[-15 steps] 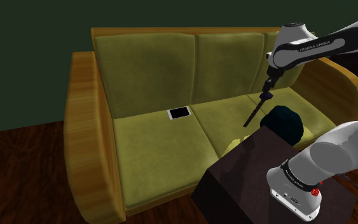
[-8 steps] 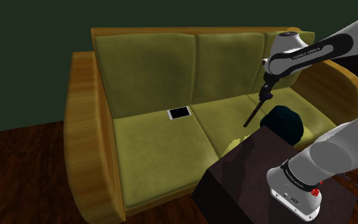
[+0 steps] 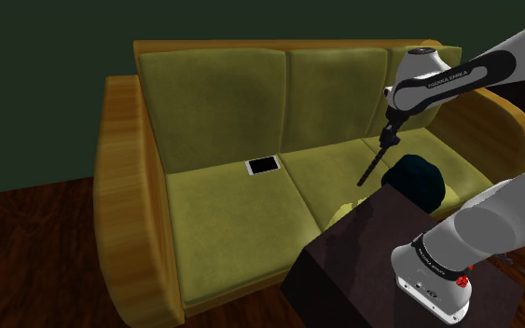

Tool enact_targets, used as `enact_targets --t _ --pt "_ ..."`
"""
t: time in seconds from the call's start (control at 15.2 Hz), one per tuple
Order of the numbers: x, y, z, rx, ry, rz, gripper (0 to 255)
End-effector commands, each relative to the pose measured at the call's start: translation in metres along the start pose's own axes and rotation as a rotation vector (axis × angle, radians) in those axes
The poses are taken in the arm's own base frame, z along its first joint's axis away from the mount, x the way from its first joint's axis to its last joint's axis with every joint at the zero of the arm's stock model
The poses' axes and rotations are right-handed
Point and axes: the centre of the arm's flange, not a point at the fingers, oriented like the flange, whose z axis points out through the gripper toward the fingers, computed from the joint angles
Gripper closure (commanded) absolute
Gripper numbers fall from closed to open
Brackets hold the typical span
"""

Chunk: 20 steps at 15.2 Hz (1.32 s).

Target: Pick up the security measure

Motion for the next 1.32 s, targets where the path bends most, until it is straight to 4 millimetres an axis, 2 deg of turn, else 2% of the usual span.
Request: enact_targets --t 0.0,0.13,1.12,1.25 --pt "-0.001 -0.001 0.002 0.002 -0.004 -0.001 255" --pt "0.0 -0.001 0.001 0.002 -0.004 0.0 255" --pt "-0.013 0.011 -0.076 0.002 -0.004 0.0 255" --pt "-0.014 0.011 -0.077 0.002 -0.004 -0.001 255"
